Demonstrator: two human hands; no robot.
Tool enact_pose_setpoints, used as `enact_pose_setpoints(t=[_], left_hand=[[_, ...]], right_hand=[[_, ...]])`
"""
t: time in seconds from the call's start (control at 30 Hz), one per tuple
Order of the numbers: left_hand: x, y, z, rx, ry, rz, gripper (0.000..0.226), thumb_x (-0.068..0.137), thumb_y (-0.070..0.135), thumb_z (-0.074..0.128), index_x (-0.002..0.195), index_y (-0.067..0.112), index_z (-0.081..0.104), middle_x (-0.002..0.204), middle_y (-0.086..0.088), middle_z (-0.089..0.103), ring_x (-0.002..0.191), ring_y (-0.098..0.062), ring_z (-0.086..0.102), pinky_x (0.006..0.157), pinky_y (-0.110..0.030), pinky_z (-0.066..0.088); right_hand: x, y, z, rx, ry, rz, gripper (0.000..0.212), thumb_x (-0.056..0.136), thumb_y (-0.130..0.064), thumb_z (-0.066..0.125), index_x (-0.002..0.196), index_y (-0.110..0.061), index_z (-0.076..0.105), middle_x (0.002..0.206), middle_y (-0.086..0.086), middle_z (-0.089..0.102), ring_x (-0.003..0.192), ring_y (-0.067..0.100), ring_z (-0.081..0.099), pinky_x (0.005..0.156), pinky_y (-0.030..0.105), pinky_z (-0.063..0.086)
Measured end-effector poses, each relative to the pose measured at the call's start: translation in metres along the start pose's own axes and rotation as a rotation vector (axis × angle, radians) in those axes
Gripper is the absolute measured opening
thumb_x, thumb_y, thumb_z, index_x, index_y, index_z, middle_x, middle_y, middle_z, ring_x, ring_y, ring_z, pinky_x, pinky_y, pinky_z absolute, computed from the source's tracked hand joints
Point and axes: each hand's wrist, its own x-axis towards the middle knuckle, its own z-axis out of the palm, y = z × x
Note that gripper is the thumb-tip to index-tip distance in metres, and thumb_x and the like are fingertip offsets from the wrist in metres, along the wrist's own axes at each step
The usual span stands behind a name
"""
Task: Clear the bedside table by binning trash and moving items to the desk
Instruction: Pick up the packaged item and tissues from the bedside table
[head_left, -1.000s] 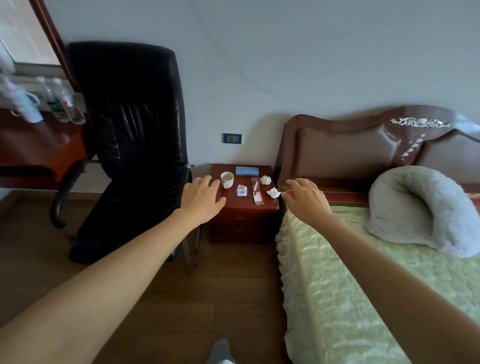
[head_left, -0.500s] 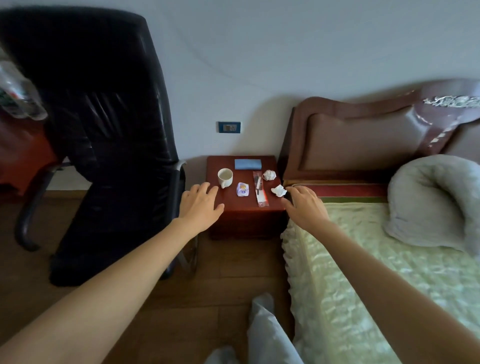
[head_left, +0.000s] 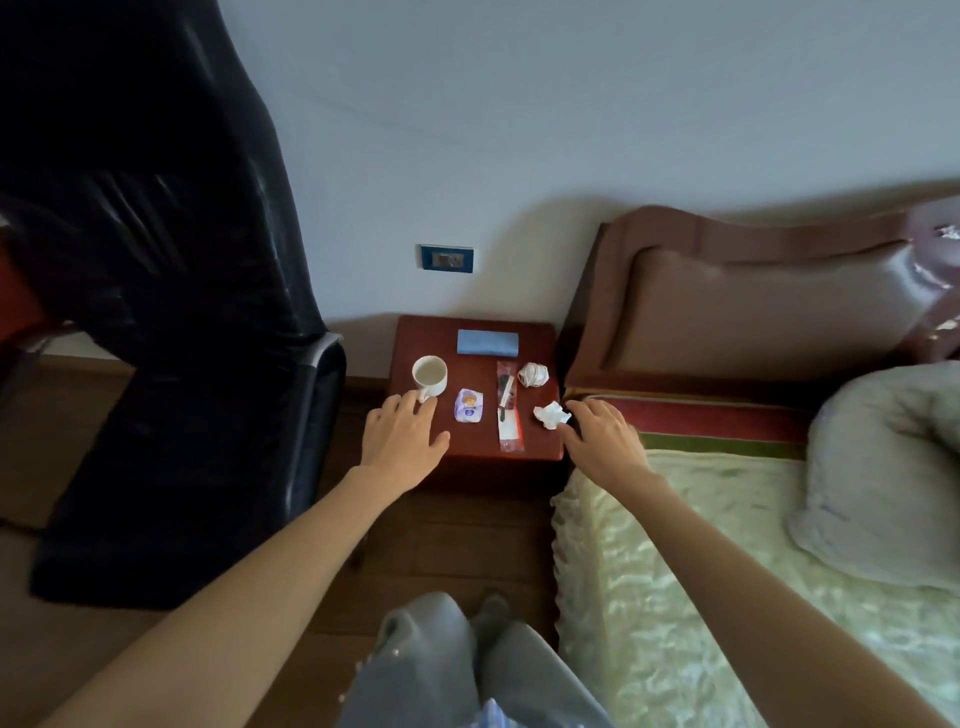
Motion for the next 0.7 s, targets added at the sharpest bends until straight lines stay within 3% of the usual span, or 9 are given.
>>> enact_pose_setpoints(t=[0.3, 0.6, 0.7], left_hand=[[0.077, 0.012, 0.031, -0.042, -0.067, 0.035, 0.055, 0.093, 0.046, 0.045, 0.141, 0.019, 0.037, 0.144, -0.005, 0.042, 0.131, -0.023, 0.039, 0.103, -0.039, 0.036], [0.171, 0.005, 0.068, -0.097, -0.141, 0.165, 0.044, 0.084, 0.034, 0.06, 0.123, 0.014, 0.056, 0.123, -0.009, 0.057, 0.107, -0.028, 0.057, 0.084, -0.042, 0.048], [0.198, 0.007, 0.082, -0.111, -0.176, 0.182, 0.046, 0.085, 0.034, 0.06, 0.126, 0.013, 0.054, 0.129, -0.009, 0.055, 0.114, -0.028, 0.054, 0.088, -0.044, 0.049]], right_hand=[[0.068, 0.026, 0.026, -0.068, -0.07, 0.004, 0.043, 0.097, -0.035, 0.045, 0.135, -0.015, 0.046, 0.131, 0.006, 0.053, 0.13, 0.026, 0.04, 0.101, 0.04, 0.037], [0.132, 0.037, 0.065, -0.031, -0.135, 0.166, 0.043, 0.096, -0.033, 0.045, 0.135, -0.016, 0.046, 0.137, 0.004, 0.049, 0.135, 0.024, 0.035, 0.105, 0.041, 0.034], [0.148, 0.043, 0.077, -0.004, -0.122, 0.214, 0.042, 0.095, -0.031, 0.047, 0.133, -0.015, 0.049, 0.133, 0.006, 0.052, 0.132, 0.025, 0.039, 0.103, 0.042, 0.035]])
